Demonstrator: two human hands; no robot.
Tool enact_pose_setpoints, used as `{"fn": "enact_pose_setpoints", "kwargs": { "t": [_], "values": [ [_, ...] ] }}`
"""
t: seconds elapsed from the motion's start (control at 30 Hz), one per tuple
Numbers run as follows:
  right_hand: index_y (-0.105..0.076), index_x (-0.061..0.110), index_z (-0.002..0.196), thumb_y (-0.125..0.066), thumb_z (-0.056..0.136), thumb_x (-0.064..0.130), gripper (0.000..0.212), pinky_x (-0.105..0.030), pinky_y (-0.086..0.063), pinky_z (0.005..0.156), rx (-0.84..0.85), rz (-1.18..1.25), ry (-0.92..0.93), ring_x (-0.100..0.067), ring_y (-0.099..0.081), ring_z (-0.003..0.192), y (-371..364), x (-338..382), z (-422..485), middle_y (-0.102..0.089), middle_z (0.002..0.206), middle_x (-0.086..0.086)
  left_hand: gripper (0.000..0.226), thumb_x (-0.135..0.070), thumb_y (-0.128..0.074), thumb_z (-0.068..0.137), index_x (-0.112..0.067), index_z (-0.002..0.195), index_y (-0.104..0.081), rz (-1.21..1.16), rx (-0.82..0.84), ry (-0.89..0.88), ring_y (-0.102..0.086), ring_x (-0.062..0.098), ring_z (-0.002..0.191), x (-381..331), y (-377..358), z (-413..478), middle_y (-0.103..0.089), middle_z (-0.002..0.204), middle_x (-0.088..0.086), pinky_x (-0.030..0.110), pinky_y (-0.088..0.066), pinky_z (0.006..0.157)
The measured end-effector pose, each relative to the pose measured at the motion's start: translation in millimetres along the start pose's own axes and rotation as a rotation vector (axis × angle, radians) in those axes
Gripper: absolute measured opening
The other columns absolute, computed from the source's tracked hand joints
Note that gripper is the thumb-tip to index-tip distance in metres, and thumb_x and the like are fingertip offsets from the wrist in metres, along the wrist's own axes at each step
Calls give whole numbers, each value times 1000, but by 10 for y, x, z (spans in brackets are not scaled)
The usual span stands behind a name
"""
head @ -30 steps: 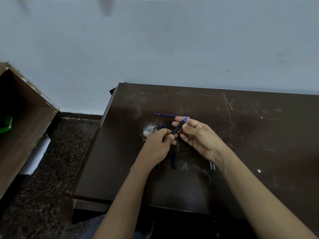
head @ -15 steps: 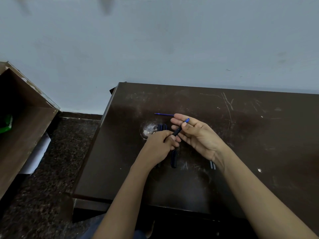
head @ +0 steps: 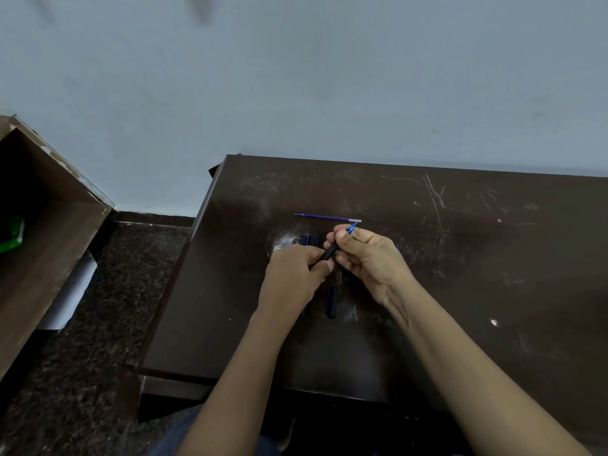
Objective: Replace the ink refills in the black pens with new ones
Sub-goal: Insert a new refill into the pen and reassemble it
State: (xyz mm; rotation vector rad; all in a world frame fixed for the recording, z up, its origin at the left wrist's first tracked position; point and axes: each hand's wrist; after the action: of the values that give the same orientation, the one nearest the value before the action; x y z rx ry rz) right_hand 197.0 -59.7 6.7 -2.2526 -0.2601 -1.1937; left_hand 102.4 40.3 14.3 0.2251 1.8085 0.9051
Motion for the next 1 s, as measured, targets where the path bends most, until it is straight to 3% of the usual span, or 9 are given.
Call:
{"fn": "enact_pose_setpoints", "kwargs": {
  "t": [0.1, 0.2, 0.33, 0.47, 0.6, 0.7, 0.83, 0.9, 1.0],
  "values": [
    [-68, 9, 94, -60, 90, 9, 8, -16, -53, 62, -44, -60, -2, -6, -67, 72, -54, -48, 7, -71, 87, -3, 17, -28, -57, 92, -19, 96, -71, 150, -43, 8, -57, 5, 67, 23, 0, 10, -62, 78, -6, 11, -31, 54],
    [-69, 12, 95, -66, 87, 25, 15, -26, -55, 77, -103, -308, -20, -11, -66, 85, -18, -103, 33, -71, 92, -3, 16, -29, -58, 91, -18, 95, -69, 169, -95, 51, -52, 5, 61, 44, 7, 17, -60, 75, -7, 14, -29, 52],
    [-60, 17, 98, -70, 75, 54, 45, -31, -49, 69, -166, -1118, 102, -17, -61, 86, 74, -194, 21, -62, 91, 2, 16, -26, -58, 91, -19, 98, -71, 130, -151, 95, -55, 6, 66, 58, 13, 17, -65, 80, -4, 12, -30, 52],
    [-45, 13, 109, -75, 70, 53, 63, -39, -50, 74, -43, -1430, -12, -28, -61, 99, 35, -298, -69, -58, 106, -7, 15, -26, -59, 91, -18, 97, -71, 113, -162, 109, -52, 6, 65, 62, -14, 18, -61, 76, -6, 15, -32, 54],
    [-43, 11, 115, -70, 81, 34, 49, -45, -54, 85, 1, -1588, 12, -33, -61, 104, -8, -401, -73, -59, 115, -13, 16, -25, -61, 90, -19, 101, -71, 90, -149, 114, -63, 10, 77, 54, -28, 18, -69, 85, -4, 24, -47, 68],
    [-45, 13, 111, -62, 86, 18, 30, -46, -53, 84, -83, -1348, 116, -31, -64, 96, 79, -328, 7, -61, 104, -10, 18, -28, -60, 91, -20, 102, -71, 68, -141, 107, -64, 9, 78, 59, -26, 18, -69, 83, -6, 30, -52, 75],
    [-47, 12, 104, -56, 89, -1, 22, -37, -61, 69, -332, -446, 222, -21, -63, 71, 204, -80, 110, -51, 80, -4, 24, -33, -57, 92, -21, 106, -72, 8, -100, 100, -63, 5, 78, 47, -24, 37, -69, 82, -8, 22, -49, 75],
    [-45, 8, 106, -55, 89, -6, 24, -29, -61, 67, -347, -85, 201, -19, -60, 75, 237, 27, 125, -51, 86, -10, 24, -33, -57, 93, -22, 109, -71, -43, -62, 108, -63, 1, 79, 31, -24, 34, -69, 81, -10, 15, -45, 74],
    [-46, 8, 108, -55, 89, -8, 27, -31, -60, 72, -335, 132, 188, -21, -59, 83, 287, 95, 135, -49, 102, -17, 25, -33, -58, 93, -22, 113, -69, -73, -24, 115, -59, -4, 72, 11, -35, 33, -66, 76, -13, 8, -39, 66]
  ]
}}
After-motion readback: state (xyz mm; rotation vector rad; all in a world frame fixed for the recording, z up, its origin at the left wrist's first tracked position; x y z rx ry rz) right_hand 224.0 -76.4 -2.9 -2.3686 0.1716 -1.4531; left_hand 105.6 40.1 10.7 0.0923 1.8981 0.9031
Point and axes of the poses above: each hand's wrist, its own z-axis towards the middle knuckle, its own y-axis out of the back of the hand, x = y × z
